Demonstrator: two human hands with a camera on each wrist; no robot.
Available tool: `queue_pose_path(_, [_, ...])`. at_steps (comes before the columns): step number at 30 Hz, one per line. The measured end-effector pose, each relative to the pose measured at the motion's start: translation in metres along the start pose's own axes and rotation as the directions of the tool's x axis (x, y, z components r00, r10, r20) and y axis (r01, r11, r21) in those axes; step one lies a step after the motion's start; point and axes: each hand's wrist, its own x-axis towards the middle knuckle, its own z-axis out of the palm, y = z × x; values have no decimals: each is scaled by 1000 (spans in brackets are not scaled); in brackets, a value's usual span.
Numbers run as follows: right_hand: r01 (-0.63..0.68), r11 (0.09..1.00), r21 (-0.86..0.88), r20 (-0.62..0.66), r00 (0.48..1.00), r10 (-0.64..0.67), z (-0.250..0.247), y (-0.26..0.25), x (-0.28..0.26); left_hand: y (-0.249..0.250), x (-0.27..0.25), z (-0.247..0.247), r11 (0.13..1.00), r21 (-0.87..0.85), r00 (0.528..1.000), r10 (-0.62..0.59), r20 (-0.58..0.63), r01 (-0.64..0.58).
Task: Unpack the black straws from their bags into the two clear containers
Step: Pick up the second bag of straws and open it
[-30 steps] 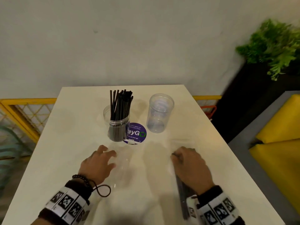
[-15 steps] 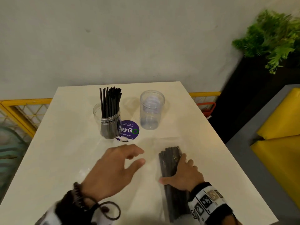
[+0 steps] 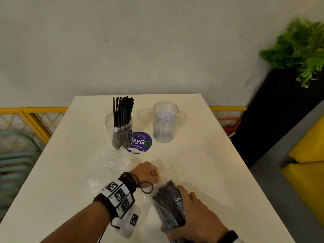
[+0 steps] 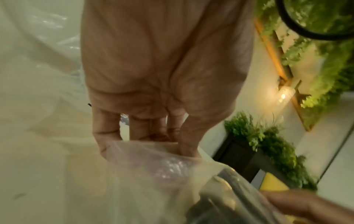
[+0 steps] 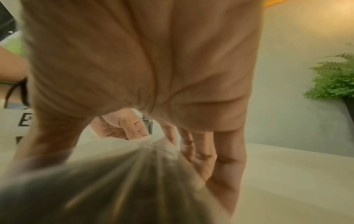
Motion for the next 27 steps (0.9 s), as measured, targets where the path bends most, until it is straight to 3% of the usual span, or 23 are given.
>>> queue_pose_path(2, [20, 1000, 4, -55, 998, -19, -9, 2, -9, 5, -17, -10, 956, -285, 998, 54, -35, -61])
queue_pose_path(3, [17, 1000, -23, -107, 994, -19, -17, 1, -14, 10, -28, -18, 874, -474, 994, 86, -63, -106])
queue_pose_path(5, [14, 996, -88, -232, 972, -34, -36, -6, -27, 26, -52, -34, 630, -759, 986, 112, -123, -166])
queue_pose_path(6, [39, 993, -110, -303, 950, -71, -45, -13, -35, 37, -63, -43, 547, -816, 982, 111, -153, -189])
queue_pose_path(8, [166, 975, -148, -450, 866, -216, -55, -32, -50, 63, -84, -52, 497, -835, 972, 111, -208, -236])
queue_pose_path(9, [249, 954, -170, -545, 782, -301, -56, -39, -53, 74, -91, -54, 479, -837, 965, 122, -234, -264])
queue_pose_path(12, [459, 852, -250, -787, 416, -455, -53, -39, -44, 98, -109, -55, 391, -853, 939, 151, -310, -345])
queue_pose_path(13, [533, 806, -258, -819, 322, -475, -55, -37, -41, 101, -113, -56, 363, -855, 929, 150, -338, -369])
queue_pose_path(15, [640, 723, -259, -844, 214, -492, -71, -32, -37, 102, -120, -63, 312, -860, 915, 152, -375, -404])
queue_pose_path(16, [672, 703, -231, -862, 194, -468, -80, -29, -36, 101, -123, -67, 300, -856, 907, 154, -392, -421])
queue_pose_path(18, [748, 659, -72, -890, 250, -382, -99, -26, -38, 96, -129, -73, 331, -815, 877, 99, -470, -475])
queue_pose_path(20, [803, 593, 55, -887, 311, -340, -113, -26, -41, 88, -134, -79, 441, -723, 802, -12, -597, -531])
queue_pose_path(22, [825, 558, 93, -878, 333, -345, -121, -29, -42, 81, -138, -82, 540, -624, 725, -36, -687, -565])
queue_pose_path(27, [840, 520, 154, -841, 388, -377, -114, -45, -37, 82, -145, -81, 614, -533, 724, 91, -684, -582])
